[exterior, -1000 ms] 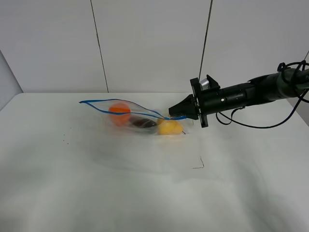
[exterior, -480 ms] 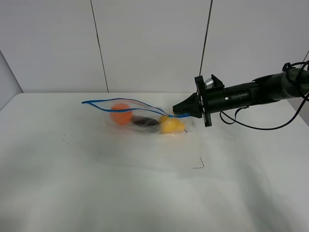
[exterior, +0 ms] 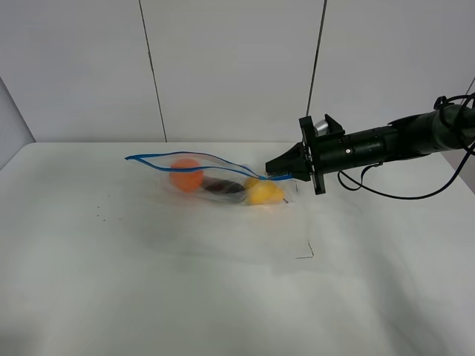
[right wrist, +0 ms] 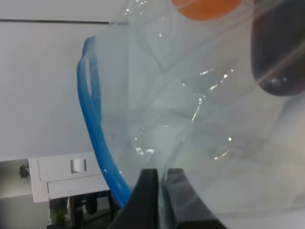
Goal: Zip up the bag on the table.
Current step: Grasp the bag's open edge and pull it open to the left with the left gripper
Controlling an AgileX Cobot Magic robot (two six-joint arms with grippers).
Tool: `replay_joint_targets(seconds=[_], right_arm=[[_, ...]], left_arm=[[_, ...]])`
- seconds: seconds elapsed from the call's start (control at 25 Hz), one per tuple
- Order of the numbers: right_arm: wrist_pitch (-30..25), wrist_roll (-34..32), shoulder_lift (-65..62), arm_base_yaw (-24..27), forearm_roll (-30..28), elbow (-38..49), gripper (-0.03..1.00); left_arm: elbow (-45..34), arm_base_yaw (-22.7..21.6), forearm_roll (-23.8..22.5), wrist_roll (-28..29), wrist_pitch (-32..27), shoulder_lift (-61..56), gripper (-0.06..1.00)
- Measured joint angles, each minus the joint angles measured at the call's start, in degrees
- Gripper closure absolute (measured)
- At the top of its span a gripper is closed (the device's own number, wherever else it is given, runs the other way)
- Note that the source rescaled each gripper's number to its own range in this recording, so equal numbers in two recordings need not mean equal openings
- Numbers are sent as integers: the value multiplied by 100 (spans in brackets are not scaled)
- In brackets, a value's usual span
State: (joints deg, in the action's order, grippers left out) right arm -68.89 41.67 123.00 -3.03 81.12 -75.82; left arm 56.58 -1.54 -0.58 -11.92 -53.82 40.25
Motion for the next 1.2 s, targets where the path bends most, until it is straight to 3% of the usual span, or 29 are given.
replay_joint_targets(seconds=[0.24, 0.48, 0.64, 0.72, 0.88, 1.2], right_arm=[[0, 0, 0, 0, 0, 0, 96], [0, 44, 0, 0, 0, 0, 96], [0, 62, 0, 0, 0, 0, 96], [0, 62, 0, 0, 0, 0, 96], [0, 62, 0, 0, 0, 0, 96], [0, 62, 0, 0, 0, 0, 96]], left_arm=[[103, 0, 368, -1959, 771, 1251, -5], [103, 0, 1990, -4054, 1296, 1999, -4], [103, 125, 3027, -4967, 1568, 2433, -4], [103, 395, 3272, -5218, 1802, 2624, -4], [103, 1337, 3395, -5327, 2383, 3045, -3], [103, 3166, 3312, -5322, 4283, 4020, -3]])
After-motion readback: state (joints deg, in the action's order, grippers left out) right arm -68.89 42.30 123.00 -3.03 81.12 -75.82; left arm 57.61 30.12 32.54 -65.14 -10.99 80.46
